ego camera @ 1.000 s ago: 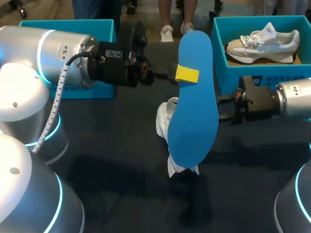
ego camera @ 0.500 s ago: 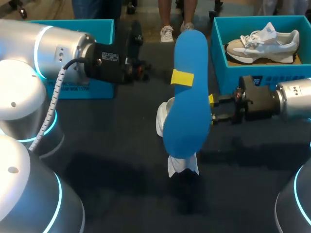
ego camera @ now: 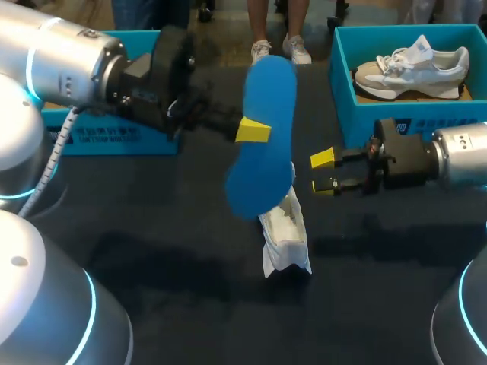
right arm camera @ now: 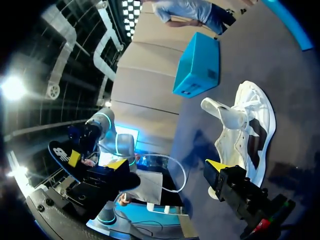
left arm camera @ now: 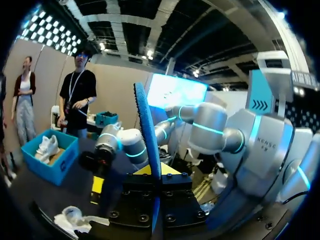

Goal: Take the shoe out of the shoebox, open the shoe tongue, remove and reinsert the insole, then place the shoe into the shoebox

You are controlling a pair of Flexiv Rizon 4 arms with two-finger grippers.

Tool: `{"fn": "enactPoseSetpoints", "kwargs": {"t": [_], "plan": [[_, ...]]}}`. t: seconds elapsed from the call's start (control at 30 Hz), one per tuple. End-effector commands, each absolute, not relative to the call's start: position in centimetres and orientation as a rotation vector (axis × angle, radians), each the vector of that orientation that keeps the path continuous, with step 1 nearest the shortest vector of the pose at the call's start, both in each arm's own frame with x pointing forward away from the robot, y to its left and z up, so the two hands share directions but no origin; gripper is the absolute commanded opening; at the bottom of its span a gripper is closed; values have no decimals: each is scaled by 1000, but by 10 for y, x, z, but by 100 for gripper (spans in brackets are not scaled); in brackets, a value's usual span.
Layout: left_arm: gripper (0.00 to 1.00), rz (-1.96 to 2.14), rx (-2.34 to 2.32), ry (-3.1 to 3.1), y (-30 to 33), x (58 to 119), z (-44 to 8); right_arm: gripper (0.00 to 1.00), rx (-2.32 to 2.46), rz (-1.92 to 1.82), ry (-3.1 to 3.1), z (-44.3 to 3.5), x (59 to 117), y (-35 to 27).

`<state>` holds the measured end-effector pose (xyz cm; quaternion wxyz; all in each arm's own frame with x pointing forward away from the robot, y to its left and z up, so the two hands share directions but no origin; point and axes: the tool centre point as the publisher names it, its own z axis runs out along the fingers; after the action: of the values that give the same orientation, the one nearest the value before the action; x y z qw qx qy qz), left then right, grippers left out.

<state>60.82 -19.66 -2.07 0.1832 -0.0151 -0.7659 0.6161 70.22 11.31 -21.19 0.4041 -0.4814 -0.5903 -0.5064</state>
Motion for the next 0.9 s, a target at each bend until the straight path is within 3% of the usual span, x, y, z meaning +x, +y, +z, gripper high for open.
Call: {"fn": "enactPoseSetpoints", "kwargs": {"t": [0.03,0.73,0.9], "plan": [[0,1815,-210,-2258,-183,607,-27,100,-1218,-1280,-1490,-212,702,114],[0,2031,-1149,-2396,-173,641,-55,100,-1218,-1280,-1490,-212,702,114],[0,2093,-1141,-2383,-177,652,-61,100,-1218,-1280,-1490,-212,702,114]]}}
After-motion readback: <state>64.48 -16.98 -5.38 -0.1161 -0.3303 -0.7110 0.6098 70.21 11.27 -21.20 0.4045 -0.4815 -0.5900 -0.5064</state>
